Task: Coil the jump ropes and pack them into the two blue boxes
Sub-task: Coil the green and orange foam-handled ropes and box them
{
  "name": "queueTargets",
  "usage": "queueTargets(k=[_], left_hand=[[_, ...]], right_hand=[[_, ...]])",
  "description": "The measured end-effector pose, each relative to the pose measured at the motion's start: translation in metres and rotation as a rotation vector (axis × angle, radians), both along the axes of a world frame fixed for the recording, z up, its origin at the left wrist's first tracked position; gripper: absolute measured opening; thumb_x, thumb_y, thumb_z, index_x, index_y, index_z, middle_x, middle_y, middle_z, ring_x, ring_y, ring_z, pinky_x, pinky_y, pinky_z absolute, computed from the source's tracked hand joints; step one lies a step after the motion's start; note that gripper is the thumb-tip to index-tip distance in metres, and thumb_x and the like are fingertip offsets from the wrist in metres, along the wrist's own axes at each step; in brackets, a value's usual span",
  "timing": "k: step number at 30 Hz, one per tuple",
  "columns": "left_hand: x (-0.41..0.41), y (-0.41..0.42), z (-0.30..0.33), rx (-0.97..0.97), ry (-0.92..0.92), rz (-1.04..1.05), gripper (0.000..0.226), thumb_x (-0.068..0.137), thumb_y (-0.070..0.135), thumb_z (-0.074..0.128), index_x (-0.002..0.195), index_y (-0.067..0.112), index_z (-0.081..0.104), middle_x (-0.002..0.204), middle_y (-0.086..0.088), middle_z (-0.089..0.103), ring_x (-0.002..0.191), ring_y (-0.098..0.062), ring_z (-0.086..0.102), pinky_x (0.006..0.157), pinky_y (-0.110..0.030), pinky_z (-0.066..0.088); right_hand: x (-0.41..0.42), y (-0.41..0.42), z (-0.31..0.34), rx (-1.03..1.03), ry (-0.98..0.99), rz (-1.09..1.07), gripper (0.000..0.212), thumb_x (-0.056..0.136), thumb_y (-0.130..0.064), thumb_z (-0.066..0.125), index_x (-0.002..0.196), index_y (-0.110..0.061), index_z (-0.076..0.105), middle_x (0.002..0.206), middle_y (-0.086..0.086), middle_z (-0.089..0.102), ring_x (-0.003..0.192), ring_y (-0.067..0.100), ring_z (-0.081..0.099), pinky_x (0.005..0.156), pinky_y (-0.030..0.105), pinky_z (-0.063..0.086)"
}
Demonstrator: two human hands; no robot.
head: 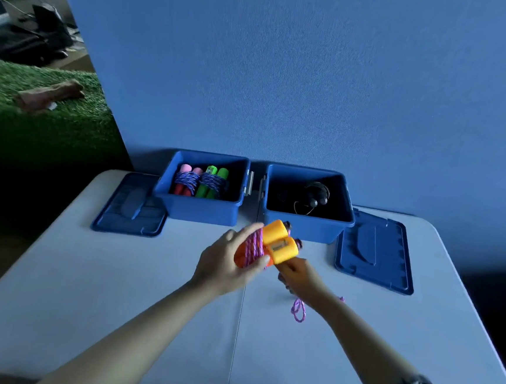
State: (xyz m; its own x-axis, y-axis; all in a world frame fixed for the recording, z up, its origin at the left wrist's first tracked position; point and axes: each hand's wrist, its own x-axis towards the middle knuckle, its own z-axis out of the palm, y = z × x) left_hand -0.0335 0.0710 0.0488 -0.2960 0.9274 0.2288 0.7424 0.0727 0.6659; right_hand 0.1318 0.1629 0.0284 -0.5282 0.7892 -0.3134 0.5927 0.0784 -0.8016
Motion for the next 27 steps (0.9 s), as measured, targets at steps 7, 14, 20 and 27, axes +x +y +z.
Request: queueTargets(k=[7, 14, 20, 27], left_hand=[[0.003, 0.020, 0.003, 0.084, -0.056, 0.296, 0.059, 0.077, 0.065, 0.052, 0.132, 0.044, 0.044, 0.112, 0.005, 0.062, 0.098, -0.015, 0.060, 0.070, -0.025, 0.039], [-0.037, 0.037, 0.005, -0.047, -0.019, 0.549, 0.060, 0.085, 0.060, 0.055, 0.138, 0.037, 0.038, 0.111, -0.008, 0.057, 0.099, -0.031, 0.060, 0.073, -0.034, 0.043], [-0.031, 0.015, -0.032, -0.442, 0.217, 0.114, 0.066, 0.078, 0.063, 0.039, 0.140, 0.040, 0.030, 0.113, -0.001, 0.051, 0.100, -0.025, 0.060, 0.082, -0.033, 0.045], [0.003, -0.017, -0.048, -0.404, 0.289, -0.259, 0.071, 0.079, 0.061, 0.045, 0.145, 0.040, 0.028, 0.122, 0.007, 0.053, 0.102, -0.017, 0.060, 0.086, -0.029, 0.045]], right_hand=[[-0.009, -0.024, 0.006, 0.086, 0.118, -0.068, 0.022, 0.096, -0.022, 0.048, 0.094, -0.025, 0.070, 0.051, -0.010, 0.042, 0.040, 0.004, 0.037, 0.049, 0.019, 0.030], [0.010, -0.047, 0.013, 0.172, 0.061, 0.021, 0.020, 0.095, -0.021, 0.048, 0.088, -0.021, 0.067, 0.049, -0.007, 0.036, 0.043, 0.011, 0.034, 0.045, 0.024, 0.036], [0.021, -0.041, 0.041, 0.377, -0.070, 0.188, 0.022, 0.095, -0.029, 0.048, 0.087, -0.014, 0.062, 0.062, -0.008, 0.053, 0.050, 0.007, 0.041, 0.052, 0.026, 0.031], [0.027, -0.009, 0.046, 0.342, -0.106, 0.248, 0.019, 0.092, -0.029, 0.051, 0.084, -0.020, 0.065, 0.079, -0.002, 0.068, 0.073, 0.015, 0.061, 0.069, 0.040, 0.052]])
